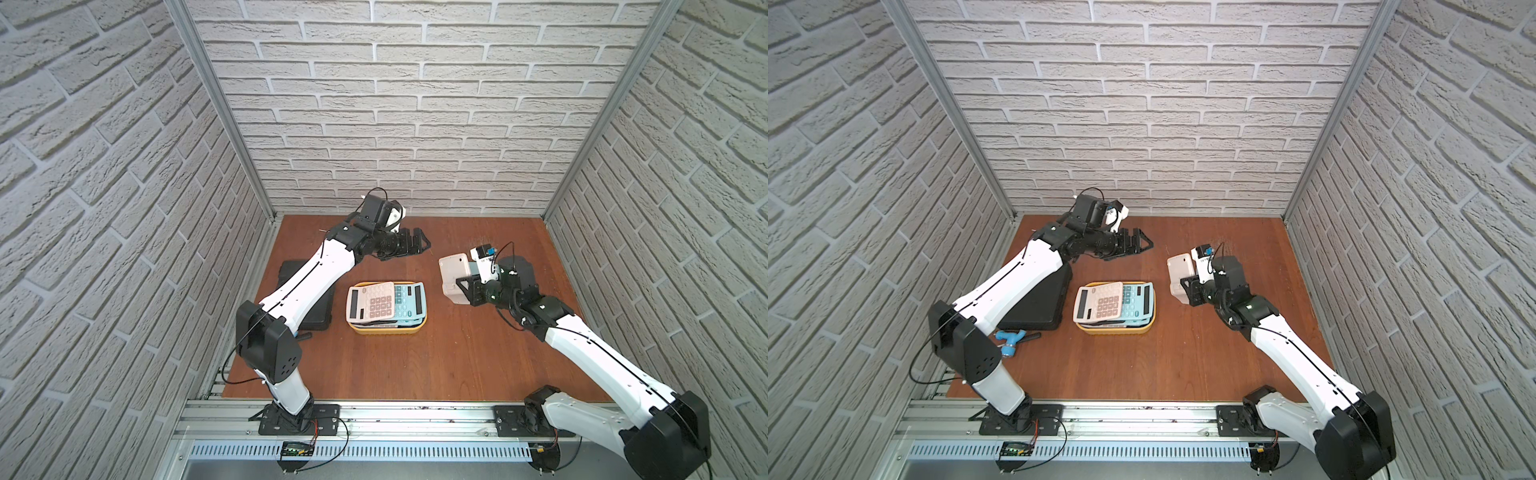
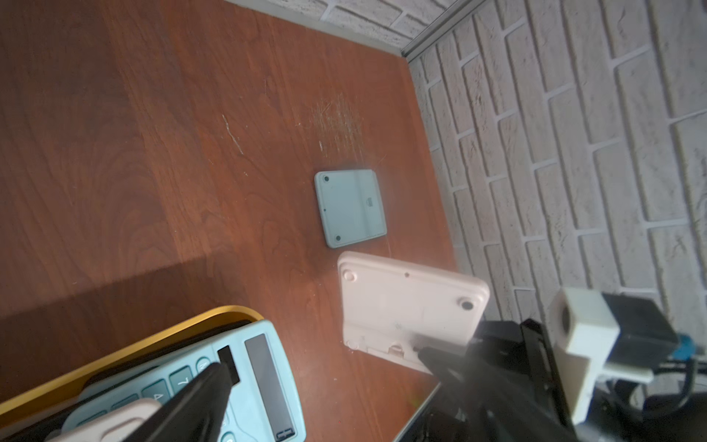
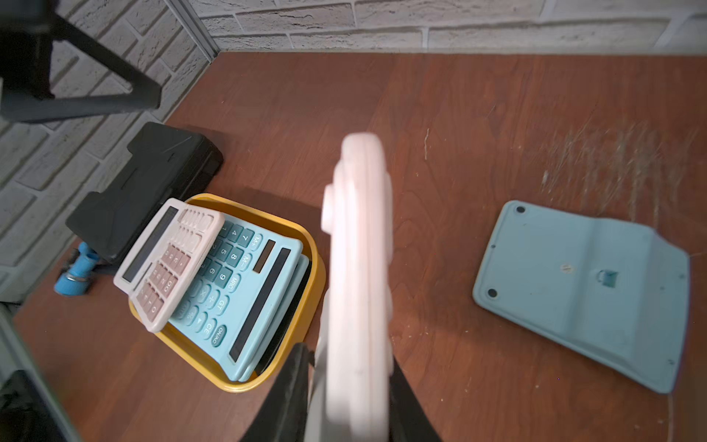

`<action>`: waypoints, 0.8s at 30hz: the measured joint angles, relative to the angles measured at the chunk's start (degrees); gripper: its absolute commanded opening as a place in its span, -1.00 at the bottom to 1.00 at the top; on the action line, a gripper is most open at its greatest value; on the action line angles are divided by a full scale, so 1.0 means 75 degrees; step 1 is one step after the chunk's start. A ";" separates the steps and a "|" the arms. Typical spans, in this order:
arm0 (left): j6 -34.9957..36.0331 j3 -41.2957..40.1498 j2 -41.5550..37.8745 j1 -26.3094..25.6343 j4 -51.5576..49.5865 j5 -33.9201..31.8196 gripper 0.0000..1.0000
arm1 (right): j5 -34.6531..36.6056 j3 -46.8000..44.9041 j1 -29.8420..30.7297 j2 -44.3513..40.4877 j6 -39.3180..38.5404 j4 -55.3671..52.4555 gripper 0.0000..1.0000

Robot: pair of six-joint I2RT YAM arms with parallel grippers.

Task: Put the calculator in the storage box
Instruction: Pick up the calculator at the center of the board.

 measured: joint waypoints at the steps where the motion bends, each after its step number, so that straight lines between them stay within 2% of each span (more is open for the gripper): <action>1: -0.0213 -0.0134 -0.0093 0.0079 0.0221 0.0085 0.96 | 0.0478 0.0000 0.0289 -0.0058 -0.0268 -0.0009 -0.73; 7: -0.1845 -0.0224 -0.0137 0.0265 0.0490 0.0393 0.95 | 0.3139 0.0000 0.1906 -0.0012 -0.1679 0.0210 -0.86; 14: -0.3203 0.0076 0.0271 0.0108 -0.0262 0.0801 0.56 | 0.5791 0.0000 0.3590 0.0982 -0.3392 0.1306 -0.87; 18: -0.3567 0.0064 0.0335 0.0020 -0.0402 0.1000 0.17 | 0.6557 0.0000 0.4039 0.1440 -0.4083 0.1786 -0.88; 24: -0.3803 0.0064 0.0402 -0.0015 -0.0530 0.1096 -0.10 | 0.6951 -0.0015 0.4141 0.1475 -0.4441 0.2194 -0.88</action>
